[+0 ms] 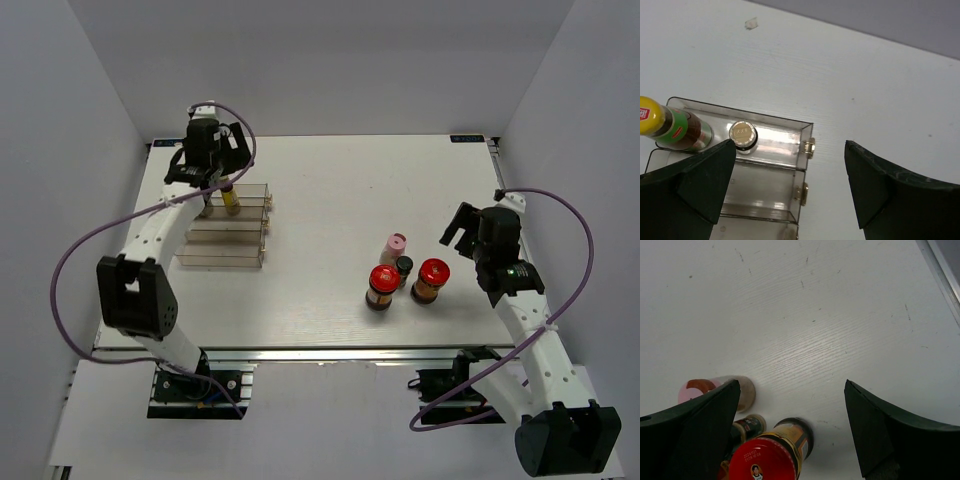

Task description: Organize the condiment bottles

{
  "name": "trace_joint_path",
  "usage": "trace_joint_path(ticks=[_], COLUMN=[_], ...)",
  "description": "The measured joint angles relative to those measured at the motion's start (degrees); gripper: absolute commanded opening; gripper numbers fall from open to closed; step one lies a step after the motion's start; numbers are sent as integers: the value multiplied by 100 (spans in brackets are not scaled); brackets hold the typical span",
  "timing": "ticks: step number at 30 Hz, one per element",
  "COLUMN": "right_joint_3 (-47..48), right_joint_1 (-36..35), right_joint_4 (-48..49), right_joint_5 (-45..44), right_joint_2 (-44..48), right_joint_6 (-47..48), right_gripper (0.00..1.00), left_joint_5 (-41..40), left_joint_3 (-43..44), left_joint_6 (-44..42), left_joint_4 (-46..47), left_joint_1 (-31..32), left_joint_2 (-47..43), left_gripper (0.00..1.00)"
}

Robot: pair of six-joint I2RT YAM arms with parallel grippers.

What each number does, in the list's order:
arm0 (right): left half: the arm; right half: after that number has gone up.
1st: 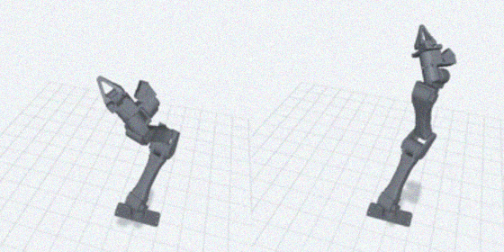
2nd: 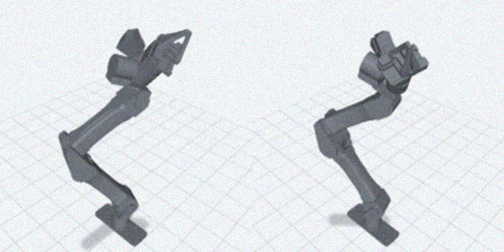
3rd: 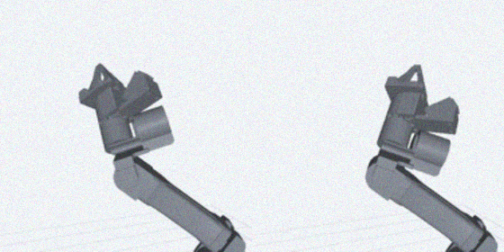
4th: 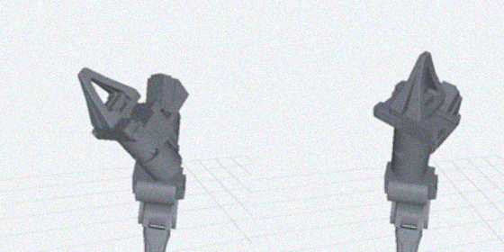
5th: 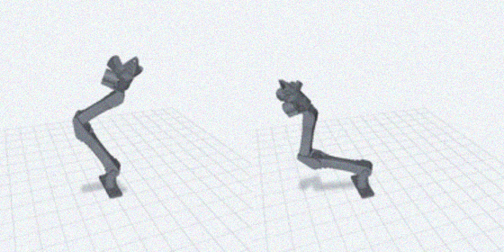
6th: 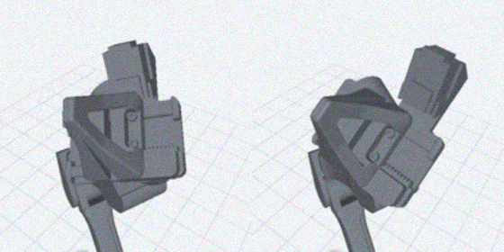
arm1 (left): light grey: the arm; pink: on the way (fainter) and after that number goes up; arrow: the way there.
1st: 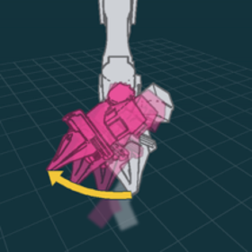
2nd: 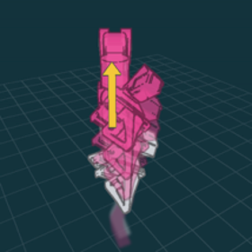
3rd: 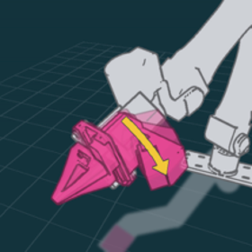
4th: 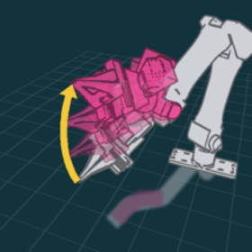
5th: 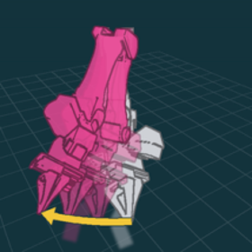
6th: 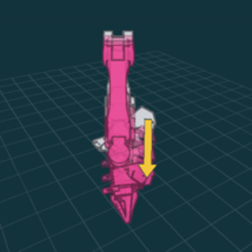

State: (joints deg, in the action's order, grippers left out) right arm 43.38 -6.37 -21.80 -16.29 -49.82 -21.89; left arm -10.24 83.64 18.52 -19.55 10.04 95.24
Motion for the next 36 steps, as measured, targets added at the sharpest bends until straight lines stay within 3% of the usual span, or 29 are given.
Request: trace_joint_path(ticks=[5, 9, 14, 20, 29, 36], right_joint_3=[2, 37, 39, 37, 33, 11], right_joint_1=[0, 0, 0, 0, 0, 0], right_joint_4=[-103, -221, -269, -271, -271, -251], right_joint_5=[151, 127, 129, 151, 151, 153], right_joint_2=[0, 0, 0, 0, 2, 24], right_joint_6=[-24, -76, -146, -153, -151, -151], right_gripper=[89, 89, 89, 89, 89, 89], left_joint_5=[424, 859, 1803, 2184, 2273, 1661], left_joint_3=[-444, -907, -1613, -1779, -1790, -1506], left_joint_6=[46, -103, -205, -245, -308, -361], left_joint_4=[179, 437, 549, 555, 791, 581], left_joint_1=[481, 1777, 3034, 4074, 4673, 4918], left_joint_2=[-1060, -1565, -1576, -1156, -785, -57], left_gripper=[98, 98, 98, 98, 98, 98])
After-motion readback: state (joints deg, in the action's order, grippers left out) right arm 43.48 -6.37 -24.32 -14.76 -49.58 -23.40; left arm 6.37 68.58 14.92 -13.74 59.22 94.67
